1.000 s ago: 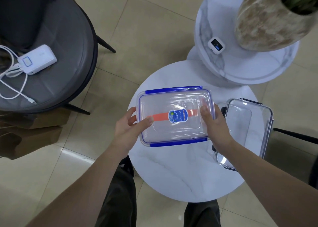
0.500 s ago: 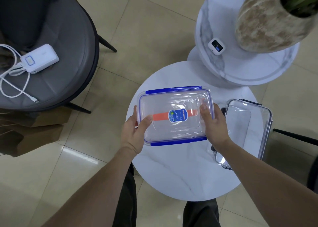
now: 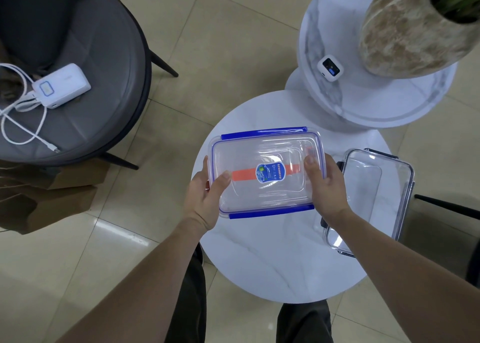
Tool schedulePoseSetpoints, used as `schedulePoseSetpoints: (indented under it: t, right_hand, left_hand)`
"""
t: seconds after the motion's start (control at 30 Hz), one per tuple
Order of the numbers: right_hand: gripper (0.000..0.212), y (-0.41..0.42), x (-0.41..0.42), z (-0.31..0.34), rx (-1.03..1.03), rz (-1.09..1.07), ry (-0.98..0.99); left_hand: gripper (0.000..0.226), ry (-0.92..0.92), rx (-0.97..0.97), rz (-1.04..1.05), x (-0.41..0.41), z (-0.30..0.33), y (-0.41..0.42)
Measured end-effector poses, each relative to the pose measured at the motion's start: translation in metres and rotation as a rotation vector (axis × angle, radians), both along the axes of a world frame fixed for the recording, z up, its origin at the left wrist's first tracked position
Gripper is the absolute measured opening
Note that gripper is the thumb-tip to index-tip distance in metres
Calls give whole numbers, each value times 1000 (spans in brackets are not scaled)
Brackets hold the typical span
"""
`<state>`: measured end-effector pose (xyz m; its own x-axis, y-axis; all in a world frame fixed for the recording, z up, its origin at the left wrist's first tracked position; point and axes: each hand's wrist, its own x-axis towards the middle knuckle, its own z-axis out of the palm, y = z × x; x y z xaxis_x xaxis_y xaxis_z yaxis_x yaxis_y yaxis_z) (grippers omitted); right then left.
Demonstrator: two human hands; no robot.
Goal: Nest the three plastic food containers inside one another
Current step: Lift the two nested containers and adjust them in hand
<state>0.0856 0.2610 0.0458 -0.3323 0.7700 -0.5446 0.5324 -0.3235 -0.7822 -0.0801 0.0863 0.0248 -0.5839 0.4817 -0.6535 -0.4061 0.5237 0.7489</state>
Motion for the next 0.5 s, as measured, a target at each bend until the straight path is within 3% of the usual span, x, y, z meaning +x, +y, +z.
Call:
schedulePoseSetpoints:
  t: [0.33,0.5]
  right_hand:
    - [45,2,0,0,2,31,-3]
    - [33,1,0,0,-17,6,-4]
  left_hand:
    - [81,-20,22,13,-1,1,1]
    - [80,-5,28,25,1,0,0]
